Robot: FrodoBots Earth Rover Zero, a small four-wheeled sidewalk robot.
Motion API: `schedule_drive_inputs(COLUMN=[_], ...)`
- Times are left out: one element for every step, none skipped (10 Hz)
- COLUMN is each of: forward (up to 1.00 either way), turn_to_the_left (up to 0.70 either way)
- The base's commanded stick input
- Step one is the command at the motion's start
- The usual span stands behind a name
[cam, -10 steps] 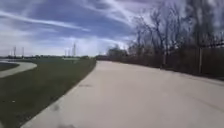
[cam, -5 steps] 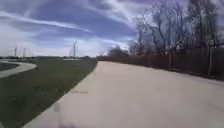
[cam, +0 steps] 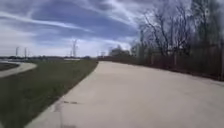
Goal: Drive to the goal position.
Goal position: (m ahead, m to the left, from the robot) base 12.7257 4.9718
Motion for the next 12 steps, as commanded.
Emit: schedule_drive_inputs(forward=[1.0,1.0,1.0,1.0,1.0,1.0,1.0,1.0,1.0,1.0,1.0,1.0], turn_to_the_left=[0.03,0.03,0.03,0.01,0.01,0.01,0.01,0.01,0.01,0.01,0.01,-0.01])
